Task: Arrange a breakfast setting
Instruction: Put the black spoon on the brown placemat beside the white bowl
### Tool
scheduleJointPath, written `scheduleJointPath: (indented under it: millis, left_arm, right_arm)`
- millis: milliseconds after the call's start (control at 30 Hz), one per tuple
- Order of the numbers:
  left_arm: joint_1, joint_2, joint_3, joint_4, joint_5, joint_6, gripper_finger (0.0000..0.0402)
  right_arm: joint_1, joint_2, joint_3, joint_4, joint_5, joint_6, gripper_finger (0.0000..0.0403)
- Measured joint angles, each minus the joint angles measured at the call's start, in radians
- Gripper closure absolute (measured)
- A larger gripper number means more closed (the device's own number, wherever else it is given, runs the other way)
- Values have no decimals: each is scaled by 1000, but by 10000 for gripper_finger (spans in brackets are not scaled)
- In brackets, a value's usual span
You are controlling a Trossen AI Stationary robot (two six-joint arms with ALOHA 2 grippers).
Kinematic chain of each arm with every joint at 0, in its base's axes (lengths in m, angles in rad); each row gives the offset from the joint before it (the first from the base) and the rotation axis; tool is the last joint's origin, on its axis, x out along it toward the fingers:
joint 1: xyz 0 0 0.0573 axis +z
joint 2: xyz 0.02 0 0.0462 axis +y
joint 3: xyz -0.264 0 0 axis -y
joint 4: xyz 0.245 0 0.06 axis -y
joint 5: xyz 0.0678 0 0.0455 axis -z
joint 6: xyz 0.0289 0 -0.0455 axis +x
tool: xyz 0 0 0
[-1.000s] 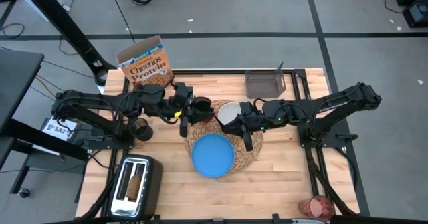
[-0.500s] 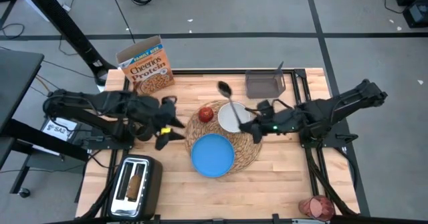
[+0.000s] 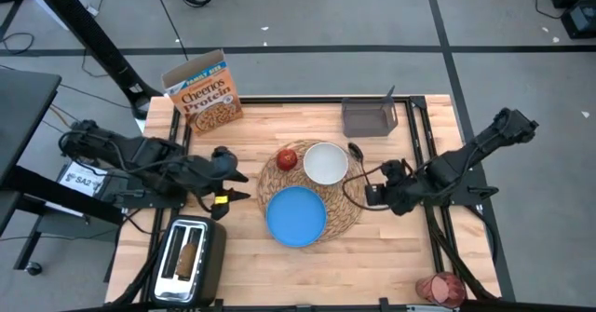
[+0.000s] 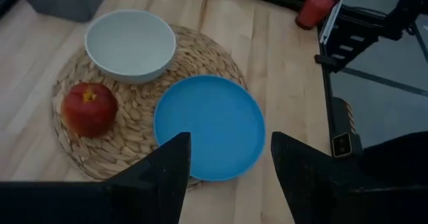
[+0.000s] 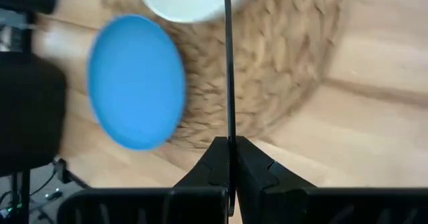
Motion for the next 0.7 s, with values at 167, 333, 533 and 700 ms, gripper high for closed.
scheduleJointPath:
  millis: [167,333,533,700]
  left_arm:
    - [-42,-15,0,-3,-46,-28,189]
    - [-72,-15,0,-2,-60,-52,189]
    - [-76,-15,0,-3,-64,-79,189]
    - [-73,-15,0,-6,-64,-78,189]
  right_arm:
    - [62,-21,-177,122,-5,188,393]
    - [79,21,-339,388,-8,263,393]
    - [14,71,-437,564,51,258,393]
    - [-31,71,-483,669,78,238,393]
